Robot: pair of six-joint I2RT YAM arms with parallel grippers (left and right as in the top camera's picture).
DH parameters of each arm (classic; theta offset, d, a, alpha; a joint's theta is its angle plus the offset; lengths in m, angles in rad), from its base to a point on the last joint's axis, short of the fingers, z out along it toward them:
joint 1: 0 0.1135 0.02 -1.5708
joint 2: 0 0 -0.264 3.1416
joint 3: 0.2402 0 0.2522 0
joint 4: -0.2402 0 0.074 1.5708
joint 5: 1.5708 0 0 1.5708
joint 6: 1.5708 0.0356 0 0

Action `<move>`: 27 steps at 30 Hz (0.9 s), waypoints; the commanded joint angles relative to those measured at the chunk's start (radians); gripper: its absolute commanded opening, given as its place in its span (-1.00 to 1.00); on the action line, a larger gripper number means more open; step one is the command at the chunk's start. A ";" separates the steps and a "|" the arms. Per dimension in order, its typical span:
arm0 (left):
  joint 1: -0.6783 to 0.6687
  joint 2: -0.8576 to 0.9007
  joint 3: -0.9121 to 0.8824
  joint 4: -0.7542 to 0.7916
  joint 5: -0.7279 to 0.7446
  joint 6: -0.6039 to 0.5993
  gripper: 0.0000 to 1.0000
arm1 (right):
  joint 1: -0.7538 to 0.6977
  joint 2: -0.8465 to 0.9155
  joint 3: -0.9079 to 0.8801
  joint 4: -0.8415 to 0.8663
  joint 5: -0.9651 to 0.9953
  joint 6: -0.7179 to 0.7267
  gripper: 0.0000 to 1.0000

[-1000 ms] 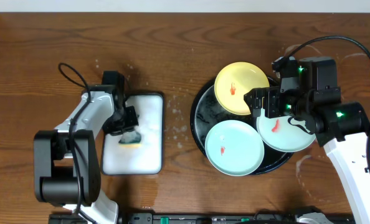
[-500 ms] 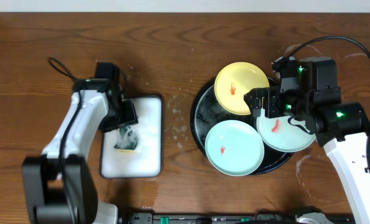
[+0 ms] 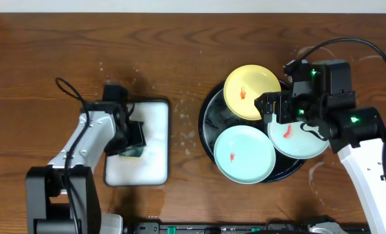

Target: Clean dirty plates on tray and stack at the side

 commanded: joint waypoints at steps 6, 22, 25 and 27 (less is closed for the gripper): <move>0.002 0.008 -0.109 0.144 0.018 0.002 -0.85 | 0.004 -0.006 0.023 -0.003 -0.011 0.009 0.98; 0.002 0.003 0.207 -0.180 0.040 0.003 0.31 | 0.004 -0.006 0.023 -0.004 -0.011 0.014 0.98; 0.002 0.003 0.180 -0.162 -0.011 0.003 0.30 | 0.004 -0.006 0.023 -0.004 -0.011 0.014 0.99; 0.002 0.003 0.146 -0.134 -0.043 0.003 0.30 | 0.004 -0.006 0.023 -0.004 -0.011 0.014 0.98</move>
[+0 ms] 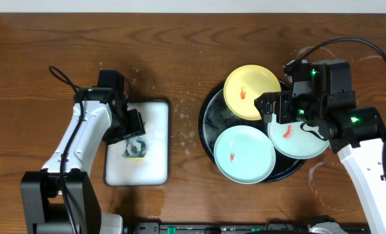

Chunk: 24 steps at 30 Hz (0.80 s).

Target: Clean dirty plates on tray and stack at the side

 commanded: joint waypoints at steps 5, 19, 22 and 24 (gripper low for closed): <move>0.002 0.007 -0.163 0.191 -0.056 -0.055 0.17 | 0.004 -0.006 0.022 -0.003 -0.008 0.011 0.98; 0.002 0.017 -0.080 0.104 -0.026 -0.057 -0.86 | 0.004 0.006 0.022 0.023 0.011 -0.024 0.69; -0.005 0.017 0.066 -0.006 -0.026 -0.033 -0.85 | 0.004 0.040 0.022 0.042 0.048 -0.032 0.40; -0.019 0.017 0.162 -0.054 -0.026 -0.011 -0.86 | 0.002 0.082 0.022 0.058 0.122 -0.001 0.39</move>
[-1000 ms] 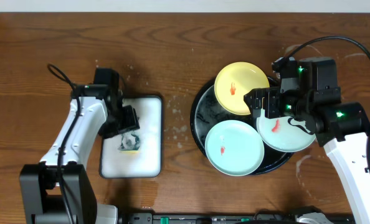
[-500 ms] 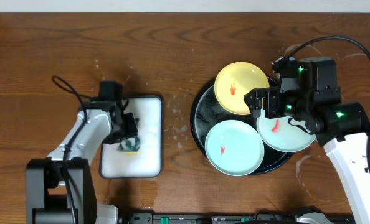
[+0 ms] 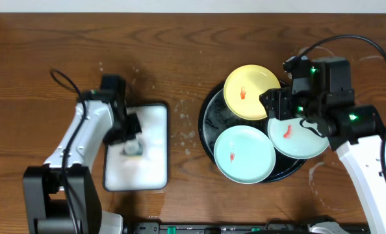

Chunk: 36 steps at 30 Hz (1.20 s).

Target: Clean dirty plates on tray and stack at the side

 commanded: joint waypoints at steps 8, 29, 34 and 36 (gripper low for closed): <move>-0.122 -0.004 0.355 -0.043 0.029 0.066 -0.85 | -0.097 0.323 0.018 0.148 0.159 0.045 0.36; -0.343 0.001 0.356 0.109 0.045 0.008 -0.85 | -0.154 0.745 0.018 0.417 0.131 0.004 -0.98; -0.378 0.025 0.356 0.141 0.049 -0.035 -0.85 | -0.132 0.707 0.018 0.357 0.100 0.043 -0.98; -0.394 0.041 0.356 0.173 0.066 -0.037 -0.85 | -0.119 0.685 0.018 0.319 0.100 0.083 -0.98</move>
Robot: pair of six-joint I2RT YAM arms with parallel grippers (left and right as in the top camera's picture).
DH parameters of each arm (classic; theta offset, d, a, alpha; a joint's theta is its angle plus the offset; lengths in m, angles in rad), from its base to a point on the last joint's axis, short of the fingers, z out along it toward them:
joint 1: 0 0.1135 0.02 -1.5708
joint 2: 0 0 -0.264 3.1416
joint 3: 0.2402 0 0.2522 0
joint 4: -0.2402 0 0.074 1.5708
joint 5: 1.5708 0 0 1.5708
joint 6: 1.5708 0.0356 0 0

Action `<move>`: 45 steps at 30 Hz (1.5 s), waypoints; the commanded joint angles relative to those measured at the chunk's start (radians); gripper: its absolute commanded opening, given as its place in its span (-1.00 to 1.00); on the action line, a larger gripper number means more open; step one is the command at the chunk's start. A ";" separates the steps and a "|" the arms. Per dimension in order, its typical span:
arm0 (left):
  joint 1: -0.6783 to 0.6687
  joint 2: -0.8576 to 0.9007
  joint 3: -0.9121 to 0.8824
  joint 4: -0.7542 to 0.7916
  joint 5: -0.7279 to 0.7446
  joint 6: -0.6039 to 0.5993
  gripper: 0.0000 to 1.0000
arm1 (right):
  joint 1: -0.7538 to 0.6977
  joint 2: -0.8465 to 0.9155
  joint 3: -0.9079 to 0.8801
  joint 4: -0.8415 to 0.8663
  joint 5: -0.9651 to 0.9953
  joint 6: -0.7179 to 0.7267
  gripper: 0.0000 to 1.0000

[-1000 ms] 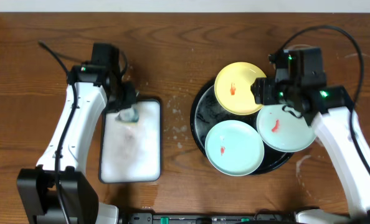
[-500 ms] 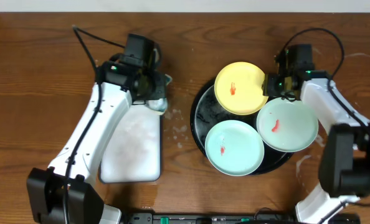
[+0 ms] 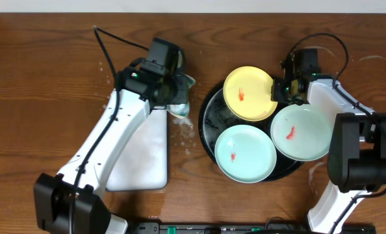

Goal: Clean dirty plates on tray and stack at the side
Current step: 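Scrub the yellow plate with the sponge in the left gripper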

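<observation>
Three dirty plates lie on the round black tray (image 3: 208,123): a yellow plate (image 3: 251,104) at the back, a pale teal plate (image 3: 248,159) in front and a whitish plate (image 3: 303,140) at the right, each with a red smear. My left gripper (image 3: 177,92) hangs between the white basin and the black tray, shut on a wet green-and-white sponge (image 3: 179,109). My right gripper (image 3: 279,91) is at the yellow plate's right rim; its jaws are too small to read.
A white rectangular basin (image 3: 141,159) lies left of the black tray, partly under my left arm. Water drops speckle the wood between basin and tray. The right arm's cable loops over the table's back right.
My left gripper has left the basin with the sponge and now holds it near the black tray's left edge. My right gripper has moved from over the whitish plate to the yellow plate's right rim.
My left gripper stood over the sponge in the basin, then beside it, then down on it. Now the sponge is out of the basin in that gripper. My right gripper stayed between the yellow and whitish plates, then shifted back to the yellow plate's rim.
</observation>
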 commanded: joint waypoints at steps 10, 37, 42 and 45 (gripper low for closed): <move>-0.118 0.171 0.018 0.203 0.140 -0.089 -0.85 | 0.085 -0.047 -0.011 -0.159 -0.003 0.141 -0.88; -0.211 0.589 0.019 0.624 0.282 -0.367 -0.85 | 0.088 0.016 -0.041 -0.068 0.044 0.150 -0.98; -0.190 0.592 0.044 0.397 -0.023 -0.253 -0.85 | 0.089 0.016 -0.041 -0.087 0.044 0.149 -0.98; -0.182 0.592 0.109 0.266 -0.180 -0.180 -0.86 | 0.089 0.016 -0.041 -0.091 0.044 0.145 -0.98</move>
